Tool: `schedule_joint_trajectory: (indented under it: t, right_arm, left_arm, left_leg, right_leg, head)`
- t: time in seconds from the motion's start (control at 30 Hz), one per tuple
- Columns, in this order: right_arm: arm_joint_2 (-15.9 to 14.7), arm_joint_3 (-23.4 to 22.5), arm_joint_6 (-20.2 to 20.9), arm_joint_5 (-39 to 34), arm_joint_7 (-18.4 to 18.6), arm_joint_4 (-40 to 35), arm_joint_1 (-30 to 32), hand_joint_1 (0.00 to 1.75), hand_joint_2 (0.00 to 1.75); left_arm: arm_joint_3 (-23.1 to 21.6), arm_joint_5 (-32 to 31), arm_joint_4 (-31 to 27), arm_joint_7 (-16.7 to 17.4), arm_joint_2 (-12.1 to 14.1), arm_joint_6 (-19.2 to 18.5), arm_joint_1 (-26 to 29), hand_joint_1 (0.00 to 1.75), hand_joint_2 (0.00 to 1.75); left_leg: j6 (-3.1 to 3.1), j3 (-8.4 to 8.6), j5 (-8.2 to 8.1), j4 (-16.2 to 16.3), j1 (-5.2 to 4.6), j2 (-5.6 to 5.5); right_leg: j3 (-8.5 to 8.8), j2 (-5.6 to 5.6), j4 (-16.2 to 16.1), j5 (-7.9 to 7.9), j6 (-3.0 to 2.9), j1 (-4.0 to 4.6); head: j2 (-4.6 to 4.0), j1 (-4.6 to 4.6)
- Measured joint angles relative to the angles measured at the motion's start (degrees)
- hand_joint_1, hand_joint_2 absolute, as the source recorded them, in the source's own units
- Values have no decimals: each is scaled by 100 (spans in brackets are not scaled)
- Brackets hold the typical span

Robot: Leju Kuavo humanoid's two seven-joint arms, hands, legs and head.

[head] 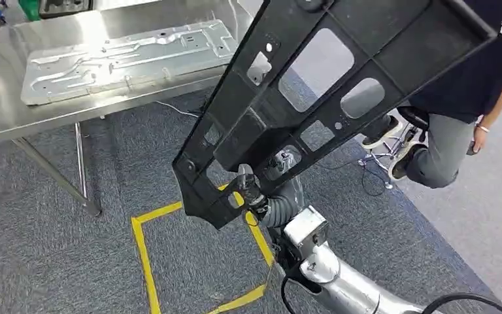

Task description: Take the parts from the cabinet and place them on the table.

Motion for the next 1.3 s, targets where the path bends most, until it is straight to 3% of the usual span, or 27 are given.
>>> schedule_joint_trajectory:
  t: [0.1, 0.13, 0.17, 0.27, 0.3, 0.33, 0.37, 0.43, 0.47, 0.5, 0.53, 0.6, 0.67, 0.7, 0.77, 0.8, 0.83, 0.87, 0.9, 0.97, 1.0, 1.03, 1.07, 1.13, 1.17, 1.23, 1.3]
  right_arm:
    - [-2, -9, 0, 0, 7, 4, 14, 175, 175]
    - [11, -13, 0, -4, 6, 2, 15, 175, 175]
    - [11, -13, 2, -4, 4, 2, 13, 175, 175]
    - [13, -13, 2, -4, 4, 4, 15, 175, 175]
    - [13, -13, 2, -4, 4, 4, 15, 175, 175]
    - [13, -13, 2, -4, 4, 4, 15, 175, 175]
    - [13, -13, 2, -4, 4, 4, 15, 175, 175]
    - [15, -13, 2, -4, 4, 4, 13, 175, 175]
    - [17, -13, 2, -4, 4, 7, 16, 175, 175]
    - [17, -13, 2, -4, -5, 11, -6, 175, 175]
    - [20, -15, 4, -4, 0, 11, -1, 175, 175]
    - [20, -15, 4, -7, -7, 15, 4, 175, 175]
    - [20, -15, 4, -7, -2, 22, 5, 175, 175]
    - [20, -17, 4, -9, -4, 20, -11, 175, 175]
    - [24, -22, 4, -9, -4, 22, -2, 175, 175]
    - [24, -22, 4, -9, -4, 24, 14, 175, 175]
    - [24, -22, 4, -9, -4, 24, 17, 175, 175]
    - [24, -22, 4, -9, -4, 24, 15, 175, 175]
    - [24, -22, 4, -9, -4, 24, 16, 175, 175]
    - [24, -24, 4, -11, -4, 24, 15, 175, 175]
    - [24, -24, 4, -18, -4, 35, 20, 175, 175]
    - [24, -24, 4, -24, 0, 46, 8, 175, 175]
    - [26, -26, 7, -24, -2, 44, 30, 175, 175]
    - [22, -26, 7, -22, -2, 48, 21, 175, 175]
    - [26, -28, 4, -22, -4, 46, 24, 175, 175]
    - [28, -28, 13, -20, -7, 48, 15, 175, 175]
    - [28, -28, 17, -20, -7, 50, 16, 175, 175]
  left_arm:
    - [-4, -2, 0, 7, 2, 4, -9, 0, 175]
    - [-4, -2, 0, 18, 4, 4, -10, 0, 175]
    - [-4, -7, 0, 17, 7, 4, -18, 0, 175]
    - [-7, -4, 0, 31, 2, 4, -8, 0, 175]
    - [-7, -4, 0, 31, 2, 4, -6, 0, 175]
    - [-7, -2, 0, 33, 2, 4, 7, 0, 175]
    - [-7, -2, 0, 33, 2, 2, 22, 0, 175]
    - [-7, -2, 0, 33, 4, -2, 23, 0, 175]
    - [-7, -2, 0, 33, 13, -2, 25, 0, 175]
    - [-9, -2, 0, 31, 20, 0, 19, 0, 175]
    - [-9, -4, 0, 33, 22, 0, 2, 0, 175]
    - [-9, -2, 0, 33, 22, 0, 10, 0, 175]
    - [-9, -2, 0, 31, 22, 0, 9, 0, 175]
    - [-9, -2, 0, 33, 20, -9, 3, 0, 175]
    - [-9, 0, 0, 33, 26, -9, -3, 0, 175]
    - [-9, 0, 0, 33, 26, -9, -2, 0, 175]
    - [-9, 0, 0, 33, 24, -11, -1, 0, 175]
    - [-9, 0, 0, 33, 24, -11, 14, 0, 175]
    - [-9, 0, 0, 33, 17, -11, 30, 0, 175]
    - [-9, 0, 0, 33, 9, -11, 26, 0, 175]
    - [-9, 0, 0, 33, 11, -11, 19, 0, 175]
    - [-9, 2, 0, 33, 11, -11, 8, 0, 175]
    - [-9, 2, 0, 37, 13, -11, -8, 0, 175]
    - [-11, 2, 0, 35, 13, -9, -4, 0, 175]
    - [-11, 2, 0, 37, 15, -9, -7, 0, 175]
    - [-11, 0, 0, 37, 15, -11, -27, 0, 175]
    - [-11, -2, 0, 37, 7, -11, -12, 0, 175]
  left_leg:
    - [-69, 64, -68, -74, -3, 18]
    - [-102, 98, -114, -19, 20, 26]
    - [-139, -1, -207, 229, 23, 39]
    - [-199, -857, -623, 1576, 45, 47]
    - [-203, -1095, -592, 1831, 51, 47]
    - [-190, -1186, -379, 1768, 51, 47]
    - [-164, -1139, -69, 1473, 50, 46]
    - [-66, -840, 654, 489, 37, 46]
    - [-17, -737, 674, 323, 16, 47]
    - [15, -662, 633, 220, -54, 57]
    - [49, -573, 529, 92, -85, 57]
    - [93, -464, 513, -65, -94, 52]
    - [128, -276, 494, -181, -53, 38]
    - [188, -189, 446, -206, -42, 41]
    - [220, -66, 329, -207, -32, 42]
    - [220, 6, 269, -206, -32, 35]
    - [217, 66, 221, -206, -30, 27]
    - [207, 164, 150, -205, -23, 19]
    - [182, 275, 67, -204, -8, 11]
    - [110, 461, -111, -187, 20, 8]
    - [71, 507, -206, -136, -11, 8]
    - [46, 527, -257, -149, -11, -13]
    - [-6, 529, -338, -182, -14, 7]
    - [-63, 619, -253, -65, -14, 15]
    - [-87, 547, -264, 66, 13, 30]
    - [-153, 159, -330, 714, 31, 43]
    - [-200, -421, -700, 1405, 50, 45]
  right_leg:
    - [42, 19, -48, -69, -68, 2]
    - [94, 23, -70, -86, -101, -14]
    - [153, 10, -78, -127, -143, -15]
    - [276, -17, -82, -248, -179, 3]
    - [327, -15, -82, -294, -181, 10]
    - [405, -5, -82, -351, -179, 17]
    - [490, 8, -83, -412, -173, 21]
    - [695, 14, -94, -548, -154, 33]
    - [685, 9, -145, -603, -141, -1]
    - [743, 20, -156, -633, -81, 48]
    - [760, 19, -221, -629, -38, -13]
    - [886, 0, -184, -540, 41, -15]
    - [768, -4, 99, -513, 75, -35]
    - [530, 2, 498, -557, 74, -6]
    - [-118, 2, 1352, -921, 75, -7]
    - [-375, 1, 1585, -1098, 96, -10]
    - [-495, 1, 1610, -1145, 111, -10]
    - [-559, -1, 1472, -1118, 111, -13]
    - [-508, -1, 1139, -892, 111, -17]
    - [-275, -8, 190, -15, 146, -25]
    - [-259, -36, -54, 327, 136, -23]
    - [-247, -49, 25, -7, 51, -9]
    - [-190, -35, 25, 114, 19, 31]
    - [-114, -17, 0, 65, -93, 8]
    - [-34, -8, -34, 56, -137, -2]
    - [68, -13, -64, -11, -193, 4]
    - [175, -12, -70, -123, -200, 23]
  head:
    - [0, 4]
    - [0, 2]
    - [0, -4]
    - [0, 0]
    - [0, 0]
    - [0, 0]
    - [0, -2]
    - [0, 0]
    - [-2, 9]
    - [-2, -6]
    - [0, -9]
    - [-2, -11]
    - [-2, -2]
    - [0, -4]
    - [0, 2]
    - [0, 0]
    - [-2, 5]
    - [0, 2]
    - [-2, 2]
    - [-2, 4]
    - [-2, 13]
    - [-2, 13]
    - [0, 9]
    - [-2, 15]
    - [0, 13]
    - [0, 9]
    - [0, 7]
